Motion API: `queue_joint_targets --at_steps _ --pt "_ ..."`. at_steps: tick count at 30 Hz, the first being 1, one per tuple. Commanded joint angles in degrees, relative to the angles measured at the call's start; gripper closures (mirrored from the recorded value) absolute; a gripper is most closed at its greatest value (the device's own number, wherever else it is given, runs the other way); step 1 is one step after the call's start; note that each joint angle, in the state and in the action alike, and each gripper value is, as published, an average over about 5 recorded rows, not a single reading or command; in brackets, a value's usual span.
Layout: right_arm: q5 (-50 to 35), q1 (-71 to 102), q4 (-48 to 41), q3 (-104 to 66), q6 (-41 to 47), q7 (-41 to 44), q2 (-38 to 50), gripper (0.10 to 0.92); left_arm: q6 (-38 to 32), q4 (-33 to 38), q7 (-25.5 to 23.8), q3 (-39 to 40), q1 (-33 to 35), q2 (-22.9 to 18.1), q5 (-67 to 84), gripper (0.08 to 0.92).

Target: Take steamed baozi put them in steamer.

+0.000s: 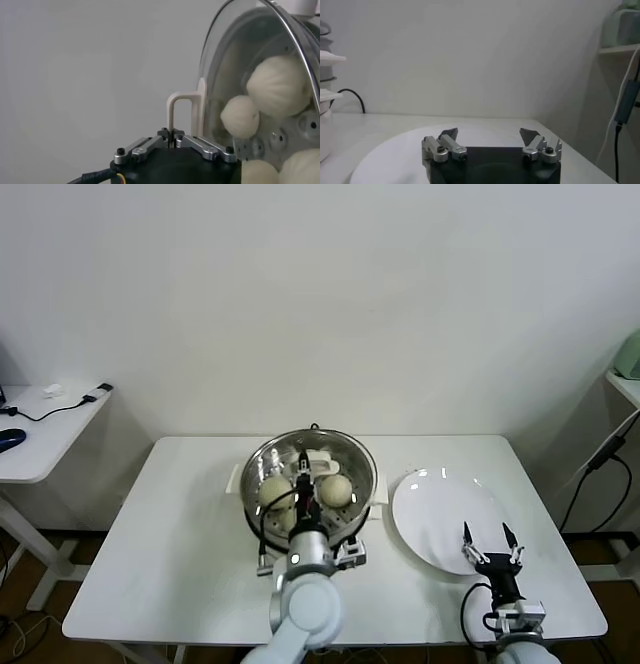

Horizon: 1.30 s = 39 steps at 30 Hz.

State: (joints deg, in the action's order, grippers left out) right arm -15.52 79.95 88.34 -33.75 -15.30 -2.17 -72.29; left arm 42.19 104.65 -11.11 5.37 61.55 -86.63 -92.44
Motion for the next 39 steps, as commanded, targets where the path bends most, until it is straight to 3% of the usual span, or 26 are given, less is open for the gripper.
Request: queue_joint_targets --at_steps 1,20,25,32,39 --pt "-0.45 -0.10 -0.28 0.03 -0.84 -0.33 -0.10 0.203 0.25 -2.39 1.39 -1.17 -0.23 0.74 -0.02 0.868" --pt "0.28 -0.49 0.08 1.09 -0.74 0.25 -0.52 0.203 -1.96 -0.28 2.66 -1.06 0.63 2.43 3.94 0.842" --pt "0.21 -0.48 0.38 1.17 -0.17 0.64 -0.36 0.203 -2.63 4.85 3.42 0.67 1.63 4.46 11.03 0.707" --pt "0.16 -0.46 0.47 1.41 0.79 0.88 -0.31 0.203 -7.59 13.82 8.54 0.96 5.66 7.19 26.46 0.508" --pt "-0.76 0.26 1.33 1.61 0.77 0.80 -0.41 0.203 -22.88 19.93 19.32 -10.06 11.72 9.48 59.17 0.308"
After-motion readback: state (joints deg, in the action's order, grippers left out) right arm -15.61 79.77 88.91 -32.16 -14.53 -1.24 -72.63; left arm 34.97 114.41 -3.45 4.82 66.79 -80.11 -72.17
